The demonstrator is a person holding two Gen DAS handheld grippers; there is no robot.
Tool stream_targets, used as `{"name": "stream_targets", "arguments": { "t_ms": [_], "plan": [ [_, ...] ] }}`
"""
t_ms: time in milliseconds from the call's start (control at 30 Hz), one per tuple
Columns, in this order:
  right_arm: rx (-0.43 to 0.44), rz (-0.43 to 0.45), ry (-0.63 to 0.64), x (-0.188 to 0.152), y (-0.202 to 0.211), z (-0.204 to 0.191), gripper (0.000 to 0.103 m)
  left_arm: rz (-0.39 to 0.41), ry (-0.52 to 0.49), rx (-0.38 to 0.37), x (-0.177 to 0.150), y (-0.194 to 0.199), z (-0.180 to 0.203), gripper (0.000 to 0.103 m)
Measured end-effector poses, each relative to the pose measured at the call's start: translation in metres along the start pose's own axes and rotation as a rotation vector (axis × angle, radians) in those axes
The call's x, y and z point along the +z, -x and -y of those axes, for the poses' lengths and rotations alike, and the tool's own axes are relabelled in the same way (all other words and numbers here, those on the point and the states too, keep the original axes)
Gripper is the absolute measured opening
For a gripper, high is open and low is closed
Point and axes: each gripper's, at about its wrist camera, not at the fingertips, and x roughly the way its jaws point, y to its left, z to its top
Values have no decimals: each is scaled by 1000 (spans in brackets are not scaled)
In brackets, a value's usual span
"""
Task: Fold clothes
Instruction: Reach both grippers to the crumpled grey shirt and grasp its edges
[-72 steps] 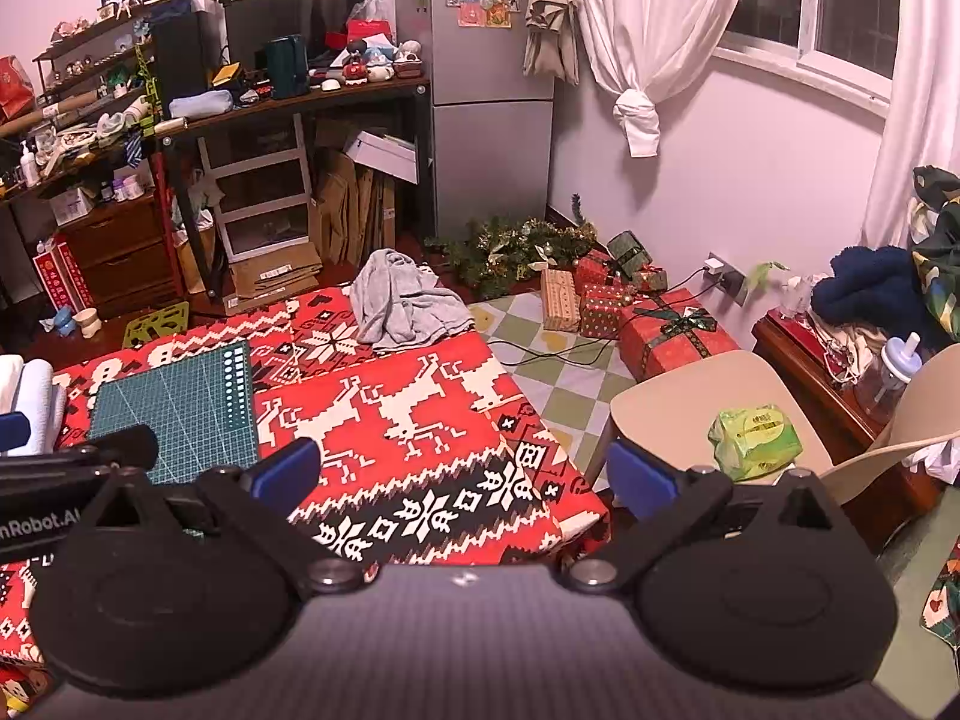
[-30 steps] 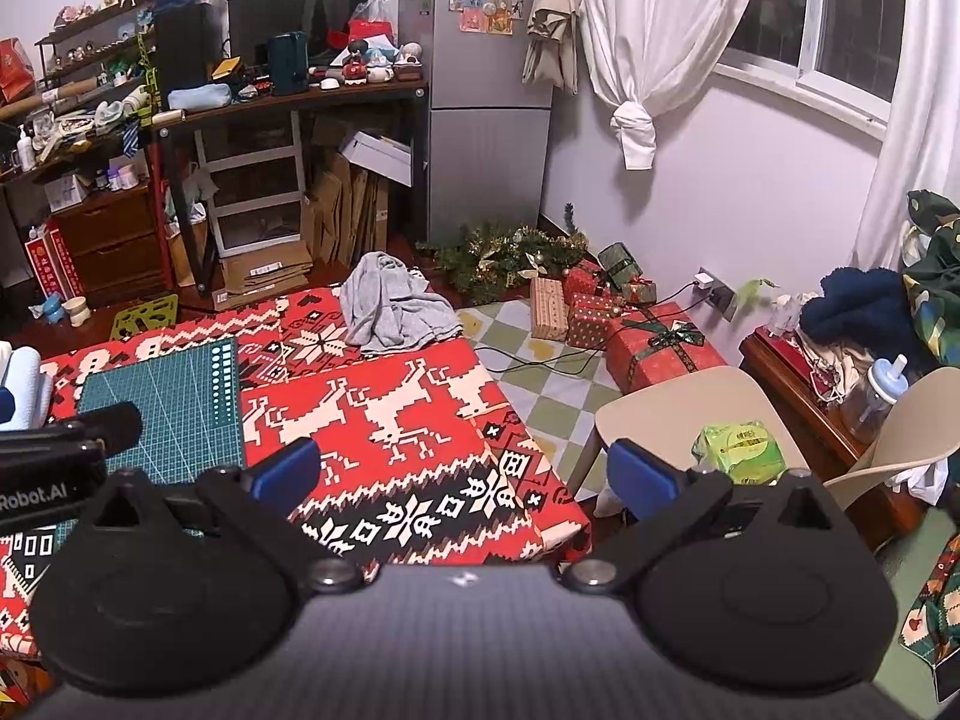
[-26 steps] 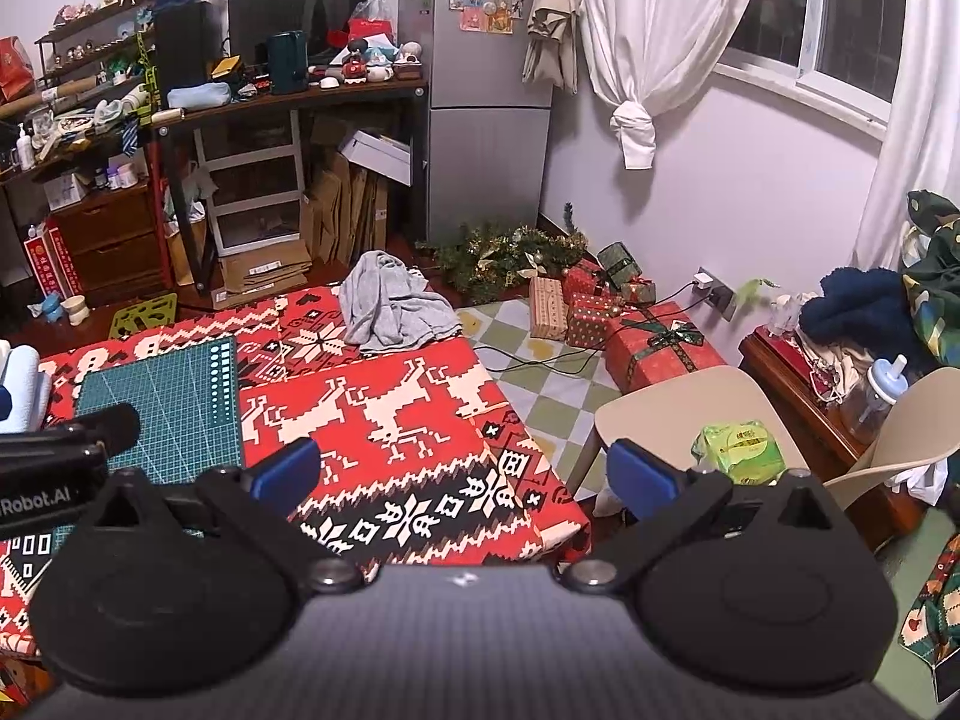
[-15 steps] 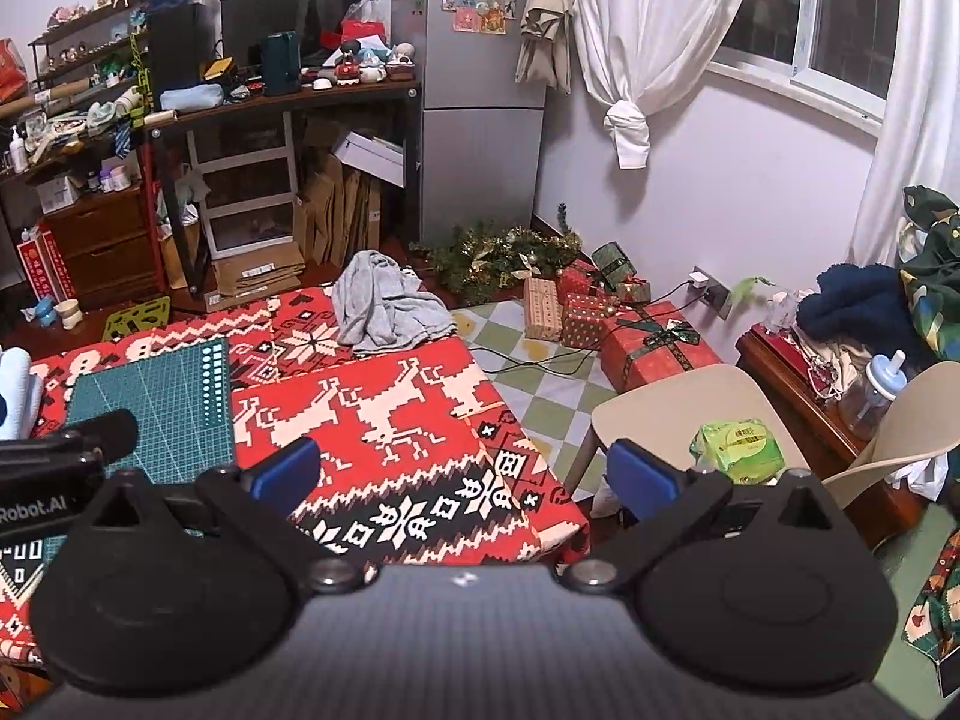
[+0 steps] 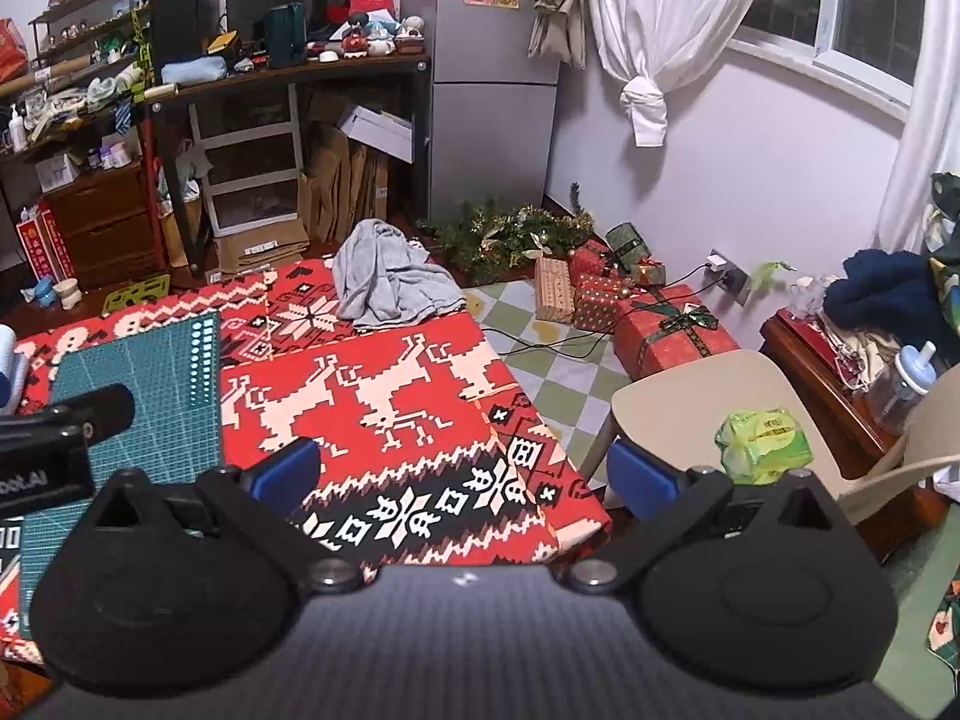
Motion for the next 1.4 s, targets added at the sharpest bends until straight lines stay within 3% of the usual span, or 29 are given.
{"name": "stream_targets", "arguments": {
  "t_ms": [167,333,467,567,600,667,700,767,833,900,933,967,1067,1400],
  "plan": [
    [1,23,70,1,-50,-15,103,47,-30,18,2,-39,-6,103],
    [19,37,128,15,-111,-32,103,49,-7,-23,19,-96,-24,103],
    [58,55,146,32,-167,-39,103,10,17,-118,34,-152,-36,103],
    [119,61,142,45,-211,-38,103,24,-12,-163,38,-190,-37,99],
    [138,61,135,49,-226,-38,103,22,-35,-168,39,-204,-35,95],
    [153,52,127,56,-255,-36,103,7,-82,-177,40,-233,-30,74],
    [154,54,120,59,-270,-35,102,4,-102,-189,40,-245,-28,69],
    [172,61,103,64,-299,-32,98,3,-136,-221,36,-268,-23,45],
    [222,60,74,68,-327,-30,81,5,-166,-262,34,-290,-19,24],
    [235,45,63,71,-354,-31,57,15,-183,-326,31,-305,-16,14],
    [239,37,59,73,-367,-32,51,20,-191,-357,30,-313,-15,9],
    [255,26,49,74,-379,-32,43,22,-202,-384,30,-321,-13,8],
    [280,-9,33,77,-415,-35,41,16,-228,-429,31,-344,-7,8],
    [293,-29,5,90,-488,-48,41,-47,-260,-426,34,-404,0,18]
  ]
}}
